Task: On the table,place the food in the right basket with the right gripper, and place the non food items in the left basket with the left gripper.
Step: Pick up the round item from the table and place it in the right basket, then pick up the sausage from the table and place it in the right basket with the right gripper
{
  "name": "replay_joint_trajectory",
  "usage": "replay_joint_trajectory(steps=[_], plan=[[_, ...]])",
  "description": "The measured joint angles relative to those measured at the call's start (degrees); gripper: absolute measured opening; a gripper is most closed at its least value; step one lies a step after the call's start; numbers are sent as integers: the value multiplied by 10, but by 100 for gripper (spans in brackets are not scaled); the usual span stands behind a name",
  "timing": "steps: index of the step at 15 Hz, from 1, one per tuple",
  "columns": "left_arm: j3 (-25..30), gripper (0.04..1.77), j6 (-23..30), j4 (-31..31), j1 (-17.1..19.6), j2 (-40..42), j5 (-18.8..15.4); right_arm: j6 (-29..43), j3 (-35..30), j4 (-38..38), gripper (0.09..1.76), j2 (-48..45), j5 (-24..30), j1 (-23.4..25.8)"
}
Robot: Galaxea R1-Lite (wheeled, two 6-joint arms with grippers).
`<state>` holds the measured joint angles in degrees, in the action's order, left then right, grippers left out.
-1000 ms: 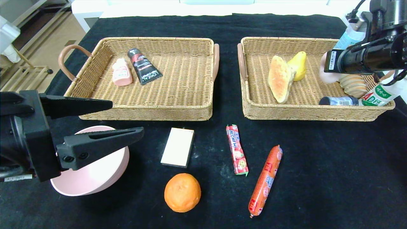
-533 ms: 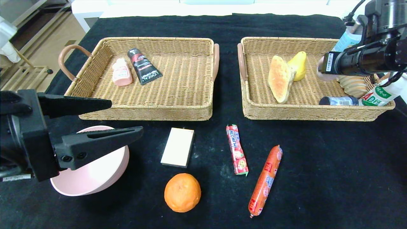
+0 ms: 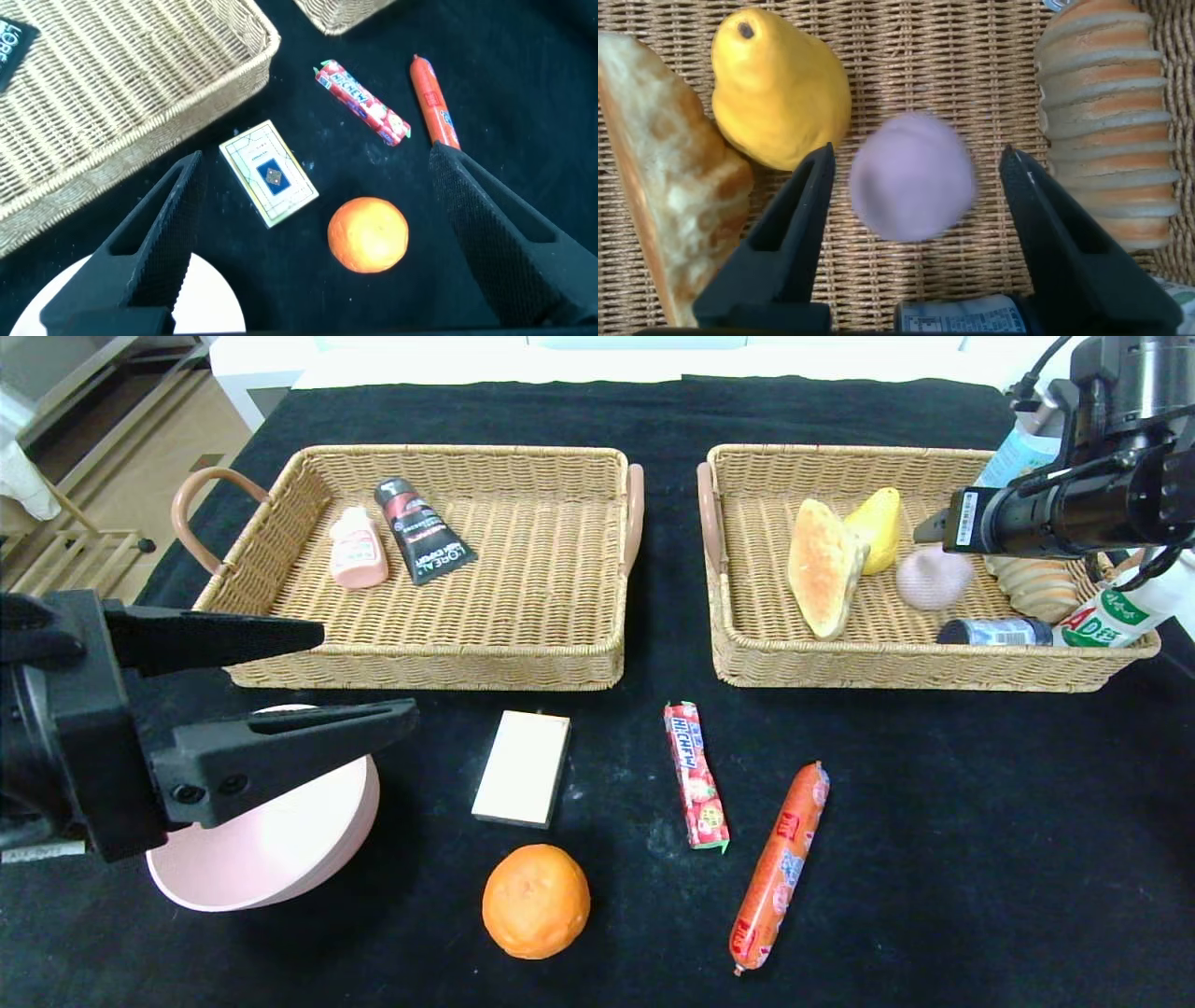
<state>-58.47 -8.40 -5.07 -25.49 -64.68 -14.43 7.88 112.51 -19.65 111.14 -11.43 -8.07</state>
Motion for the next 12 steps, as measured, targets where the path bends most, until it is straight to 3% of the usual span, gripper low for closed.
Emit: replay_joint_trajectory(steps=[5,12], plan=[[5,172,0,-1,0,0,0,0,0,-1,150,-1,0,0],[5,172,0,-1,0,0,0,0,-2,-2,162,-3,0,1]])
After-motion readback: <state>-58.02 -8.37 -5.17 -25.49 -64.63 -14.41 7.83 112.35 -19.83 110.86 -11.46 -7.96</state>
